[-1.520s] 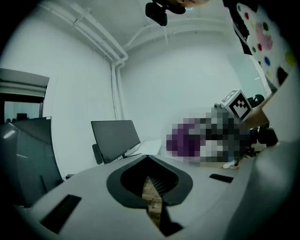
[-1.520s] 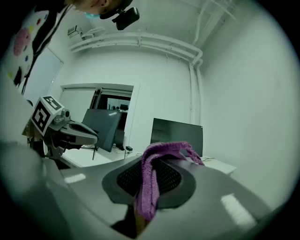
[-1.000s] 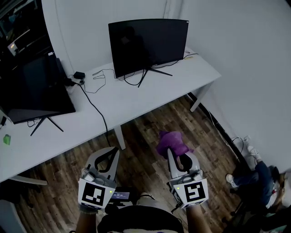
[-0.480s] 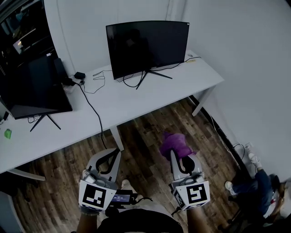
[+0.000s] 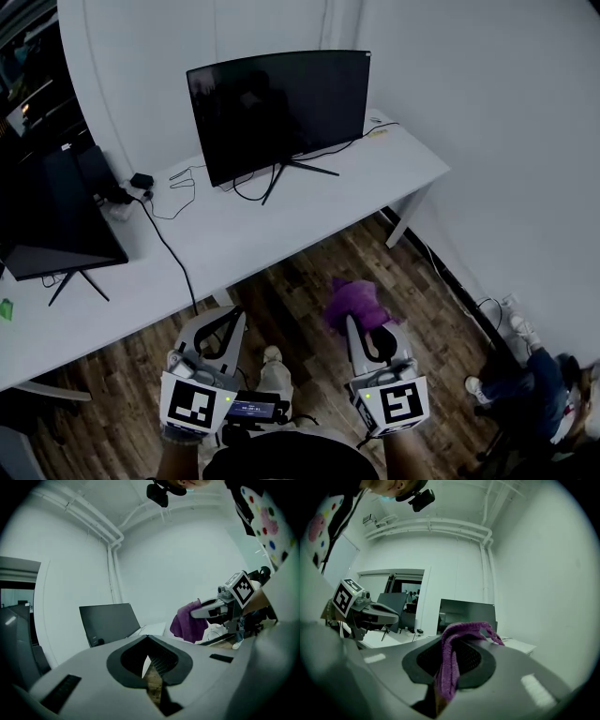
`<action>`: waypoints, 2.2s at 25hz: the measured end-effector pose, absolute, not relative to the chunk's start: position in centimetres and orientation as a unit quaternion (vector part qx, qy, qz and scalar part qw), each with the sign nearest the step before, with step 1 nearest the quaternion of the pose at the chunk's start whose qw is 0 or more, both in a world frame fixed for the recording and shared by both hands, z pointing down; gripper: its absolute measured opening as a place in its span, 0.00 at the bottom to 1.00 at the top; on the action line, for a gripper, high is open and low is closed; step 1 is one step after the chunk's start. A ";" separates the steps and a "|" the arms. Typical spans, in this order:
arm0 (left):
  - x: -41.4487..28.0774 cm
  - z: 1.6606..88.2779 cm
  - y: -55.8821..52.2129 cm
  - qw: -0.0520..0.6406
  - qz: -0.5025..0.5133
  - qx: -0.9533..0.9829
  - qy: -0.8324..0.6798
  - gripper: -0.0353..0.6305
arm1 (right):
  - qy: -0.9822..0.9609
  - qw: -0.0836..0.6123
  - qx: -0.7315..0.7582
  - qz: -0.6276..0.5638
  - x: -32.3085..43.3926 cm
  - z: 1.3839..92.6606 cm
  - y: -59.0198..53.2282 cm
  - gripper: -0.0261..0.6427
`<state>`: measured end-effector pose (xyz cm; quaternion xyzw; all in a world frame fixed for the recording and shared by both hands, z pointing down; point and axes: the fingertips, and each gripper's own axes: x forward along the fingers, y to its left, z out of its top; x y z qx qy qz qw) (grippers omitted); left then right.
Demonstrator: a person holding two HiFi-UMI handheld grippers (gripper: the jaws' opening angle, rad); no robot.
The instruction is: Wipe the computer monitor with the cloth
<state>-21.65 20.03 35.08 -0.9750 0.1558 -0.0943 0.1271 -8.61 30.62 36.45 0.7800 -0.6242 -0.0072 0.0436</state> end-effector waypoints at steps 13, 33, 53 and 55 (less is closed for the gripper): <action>-10.8 33.5 2.3 0.134 -0.078 -0.977 0.144 0.06 | -0.624 0.056 0.779 -0.025 1.5 34.1 12.6 0.13; -8.9 32.5 -11.7 0.118 -0.082 -0.965 0.219 0.06 | -0.692 0.057 0.706 -0.140 5.3 26.6 -5.8 0.13; -9.4 30.7 -14.8 0.114 -0.085 -0.923 0.356 0.06 | -0.746 0.080 0.561 -0.349 4.4 11.1 -18.7 0.13; -9.4 30.6 -14.9 0.119 -0.089 -0.919 0.365 0.06 | -0.747 0.096 0.546 -0.367 3.5 10.2 -20.0 0.13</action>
